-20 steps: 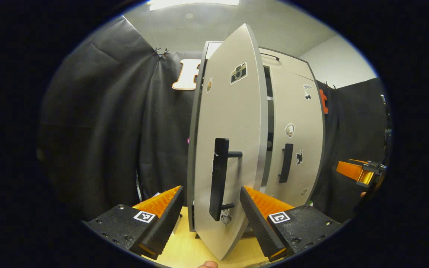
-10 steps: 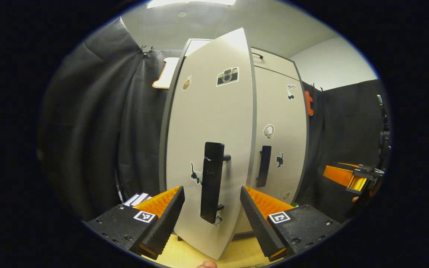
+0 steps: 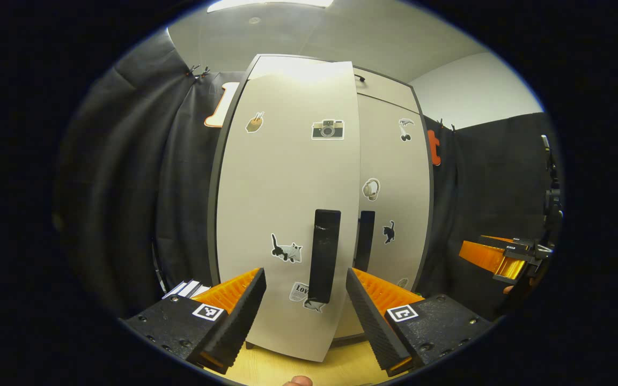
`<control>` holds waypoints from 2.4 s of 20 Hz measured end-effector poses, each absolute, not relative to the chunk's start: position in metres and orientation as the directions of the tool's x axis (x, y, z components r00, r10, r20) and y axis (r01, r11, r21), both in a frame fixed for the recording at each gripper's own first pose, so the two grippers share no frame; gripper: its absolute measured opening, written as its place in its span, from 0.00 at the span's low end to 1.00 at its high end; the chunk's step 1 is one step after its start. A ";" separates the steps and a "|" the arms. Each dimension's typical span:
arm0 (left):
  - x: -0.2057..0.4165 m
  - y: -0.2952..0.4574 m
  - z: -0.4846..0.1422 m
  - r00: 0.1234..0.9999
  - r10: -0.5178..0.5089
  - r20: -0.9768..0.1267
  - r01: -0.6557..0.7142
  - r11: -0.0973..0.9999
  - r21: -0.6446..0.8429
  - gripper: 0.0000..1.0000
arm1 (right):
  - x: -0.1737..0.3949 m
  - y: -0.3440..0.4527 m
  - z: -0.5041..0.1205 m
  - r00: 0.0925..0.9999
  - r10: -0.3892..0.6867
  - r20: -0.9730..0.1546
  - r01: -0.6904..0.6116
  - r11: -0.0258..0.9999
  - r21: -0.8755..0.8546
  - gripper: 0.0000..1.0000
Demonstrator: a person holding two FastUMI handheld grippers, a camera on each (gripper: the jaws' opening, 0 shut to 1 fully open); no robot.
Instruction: Grasp the bottle in the cabinet with the left hand and place it on the coaster, then close the right door with the right hand and the left door with the left hand.
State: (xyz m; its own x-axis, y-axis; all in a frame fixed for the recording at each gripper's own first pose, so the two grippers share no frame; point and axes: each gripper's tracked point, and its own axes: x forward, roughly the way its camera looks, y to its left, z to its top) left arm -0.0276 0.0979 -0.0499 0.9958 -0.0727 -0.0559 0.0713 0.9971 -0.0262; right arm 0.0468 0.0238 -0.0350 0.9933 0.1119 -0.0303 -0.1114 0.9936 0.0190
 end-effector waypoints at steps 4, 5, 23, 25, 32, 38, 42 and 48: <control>-0.026 0.096 -0.049 0.996 -0.075 -0.054 0.074 0.997 -0.021 0.95 | 0.048 0.023 -0.035 0.993 0.113 -0.027 -0.112 0.993 0.022 0.93; -0.026 0.096 -0.049 0.996 -0.075 -0.054 0.074 0.997 -0.020 0.95 | 0.048 0.023 -0.034 0.993 0.113 -0.027 -0.113 0.993 0.021 0.93; -0.028 0.092 -0.041 0.996 -0.077 -0.054 0.077 0.997 -0.009 0.95 | 0.043 0.020 -0.031 0.993 0.117 -0.018 -0.117 0.993 0.028 0.93; -0.029 0.091 -0.040 0.996 -0.078 -0.054 0.077 0.997 -0.006 0.95 | 0.041 0.019 -0.031 0.993 0.117 -0.018 -0.117 0.993 0.029 0.93; -0.030 0.090 -0.039 0.995 -0.078 -0.054 0.078 0.997 -0.004 0.95 | 0.038 0.020 -0.030 0.993 0.121 -0.016 -0.120 0.992 0.030 0.98; -0.032 0.090 -0.040 0.996 -0.076 -0.056 0.076 0.997 -0.002 0.95 | 0.035 0.019 -0.033 0.993 0.119 -0.019 -0.119 0.992 0.032 0.98; -0.033 0.089 -0.040 0.996 -0.076 -0.055 0.076 0.997 0.004 0.95 | 0.035 0.017 -0.032 0.993 0.117 -0.018 -0.117 0.993 0.033 0.98; -0.032 0.085 -0.040 0.996 -0.080 -0.051 0.080 0.997 0.010 0.95 | 0.035 0.014 -0.032 0.993 0.115 -0.016 -0.114 0.993 0.034 0.93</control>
State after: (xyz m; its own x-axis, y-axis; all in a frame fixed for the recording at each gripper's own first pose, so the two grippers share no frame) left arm -0.0315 0.0853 -0.0400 0.9955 -0.0798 -0.0506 0.0804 0.9967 0.0104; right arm 0.0354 0.0144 -0.0322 0.9933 0.1145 -0.0156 -0.1139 0.9929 0.0340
